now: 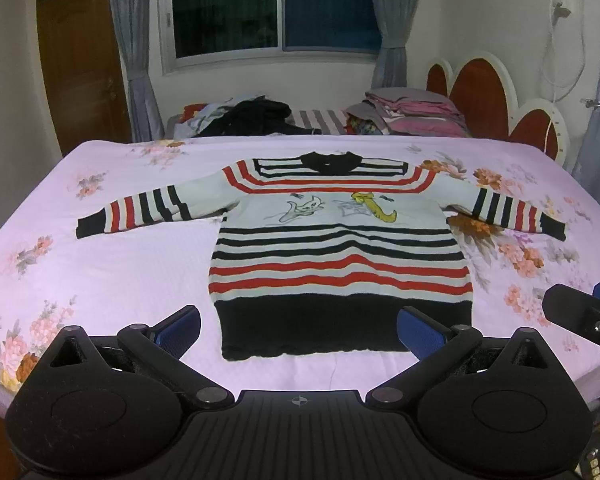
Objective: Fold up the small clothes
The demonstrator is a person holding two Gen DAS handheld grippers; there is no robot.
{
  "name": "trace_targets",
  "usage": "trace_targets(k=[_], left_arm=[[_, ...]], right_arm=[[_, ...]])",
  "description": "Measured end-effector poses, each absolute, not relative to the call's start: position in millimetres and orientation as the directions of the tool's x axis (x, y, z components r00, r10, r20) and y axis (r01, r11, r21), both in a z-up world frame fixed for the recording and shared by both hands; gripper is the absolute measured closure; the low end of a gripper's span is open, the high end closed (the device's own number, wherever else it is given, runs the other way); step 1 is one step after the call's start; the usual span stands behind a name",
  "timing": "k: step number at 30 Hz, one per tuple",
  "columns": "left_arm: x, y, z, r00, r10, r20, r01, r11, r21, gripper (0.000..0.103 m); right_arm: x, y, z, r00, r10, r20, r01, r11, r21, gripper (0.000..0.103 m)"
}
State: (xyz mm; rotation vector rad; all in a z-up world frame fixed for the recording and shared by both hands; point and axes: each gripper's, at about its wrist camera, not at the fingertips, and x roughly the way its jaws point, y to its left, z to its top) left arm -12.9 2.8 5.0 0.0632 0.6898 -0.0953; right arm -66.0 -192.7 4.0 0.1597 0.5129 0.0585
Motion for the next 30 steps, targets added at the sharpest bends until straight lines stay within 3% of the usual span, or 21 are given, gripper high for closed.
trace_targets(k=[30], left_arm=[[-5.3, -22.0, 0.6, 0.757, -0.077, -0.649, 0.139, 0.989, 0.044, 0.0]], right_arm=[[-60.3, -207.6, 2.4, 0.863, 0.098, -0.496, 0.003, 0.98, 0.2, 0.0]])
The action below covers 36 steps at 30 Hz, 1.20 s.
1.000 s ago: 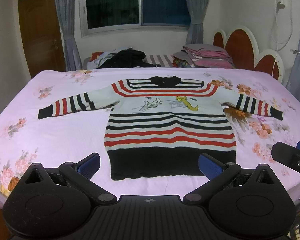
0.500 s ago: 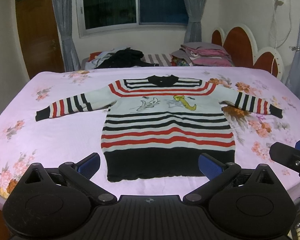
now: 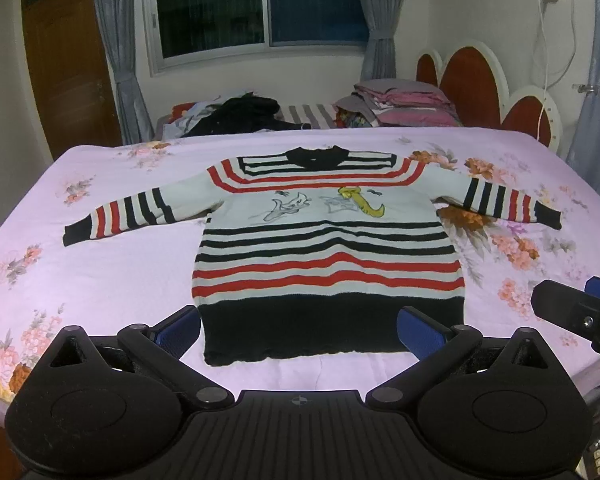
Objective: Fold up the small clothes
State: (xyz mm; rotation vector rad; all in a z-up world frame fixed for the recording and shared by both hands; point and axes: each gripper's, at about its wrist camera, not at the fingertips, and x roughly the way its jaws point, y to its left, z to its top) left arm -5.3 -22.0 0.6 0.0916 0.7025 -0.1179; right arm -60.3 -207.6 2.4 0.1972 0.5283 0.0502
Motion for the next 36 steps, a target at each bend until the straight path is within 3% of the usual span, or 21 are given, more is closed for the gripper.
trace_targets(k=[36], left_arm=[[3.4, -20.6, 0.5, 0.756, -0.064, -0.651, 0.111, 0.993, 0.032, 0.0]], right_arm=[[-46.4, -221.6, -8.1, 0.848, 0.066, -0.526, 0.04, 0.982, 0.187, 0.0]])
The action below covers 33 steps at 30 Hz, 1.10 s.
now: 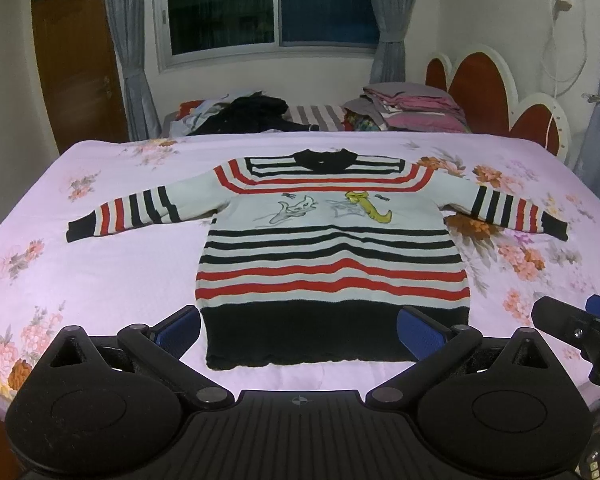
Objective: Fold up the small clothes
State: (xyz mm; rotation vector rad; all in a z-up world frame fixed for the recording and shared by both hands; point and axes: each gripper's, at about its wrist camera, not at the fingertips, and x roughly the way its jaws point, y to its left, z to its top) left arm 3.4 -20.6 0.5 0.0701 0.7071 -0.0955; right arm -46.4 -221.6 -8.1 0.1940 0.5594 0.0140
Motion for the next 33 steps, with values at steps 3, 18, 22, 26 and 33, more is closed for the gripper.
trace_targets(k=[3, 18, 22, 26, 33], left_arm=[[7.6, -16.8, 0.8, 0.754, -0.063, -0.654, 0.108, 0.994, 0.03, 0.0], [23.1, -6.9, -3.3, 0.744, -0.056, -0.666, 0.1, 0.995, 0.028, 0.0], [28.9, -5.8, -5.3, 0.739, -0.057, -0.672, 0.103, 0.994, 0.029, 0.0], [35.4, -6.6, -7.5, 0.734, -0.057, -0.677, 0.104, 0.994, 0.03, 0.0], [56.2, -2.5, -15.4, 0.719, -0.055, -0.693, 0.104, 0.994, 0.029, 0.0]], right_arm=[[-44.9, -220.6, -9.0, 0.846, 0.065, -0.53, 0.04, 0.982, 0.185, 0.0], [-39.5, -217.8, -12.9, 0.841, 0.057, -0.538, 0.05, 0.982, 0.183, 0.0], [-37.2, -218.4, -14.1, 0.841, 0.055, -0.539, 0.053, 0.982, 0.184, 0.0], [-31.8, -218.5, -16.8, 0.839, 0.051, -0.542, 0.06, 0.981, 0.186, 0.0], [-12.4, -218.8, -24.0, 0.828, 0.026, -0.561, 0.093, 0.979, 0.183, 0.0]])
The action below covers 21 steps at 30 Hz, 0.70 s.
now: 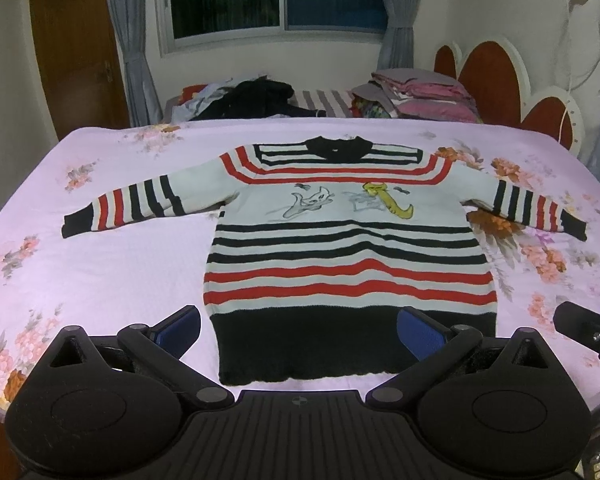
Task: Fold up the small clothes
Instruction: 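Move the right tool to the black cuff of the sleeve nearest it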
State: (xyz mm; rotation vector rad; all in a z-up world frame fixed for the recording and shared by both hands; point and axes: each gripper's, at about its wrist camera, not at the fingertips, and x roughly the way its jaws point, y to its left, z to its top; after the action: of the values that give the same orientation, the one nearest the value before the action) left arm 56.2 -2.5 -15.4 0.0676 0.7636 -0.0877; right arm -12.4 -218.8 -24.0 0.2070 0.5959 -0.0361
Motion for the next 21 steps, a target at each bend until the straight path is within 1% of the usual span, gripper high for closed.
trace_targets(k=[14, 21], left_arm=[[125.2, 16.2, -35.6, 0.688, -0.069, -0.722, 0.136, 0.99, 0.034, 0.0], [171.9, 37.5, -44.4, 0.673, -0.103, -0.732, 0.171, 0.985, 0.018, 0.0]], right_arm=[[35.3, -207.5, -38.7, 0.796, -0.072, -0.601, 0.195, 0.97, 0.142, 0.0], [69.0, -188.0, -45.3, 0.779, -0.128, -0.614, 0.254, 0.959, 0.122, 0.0]])
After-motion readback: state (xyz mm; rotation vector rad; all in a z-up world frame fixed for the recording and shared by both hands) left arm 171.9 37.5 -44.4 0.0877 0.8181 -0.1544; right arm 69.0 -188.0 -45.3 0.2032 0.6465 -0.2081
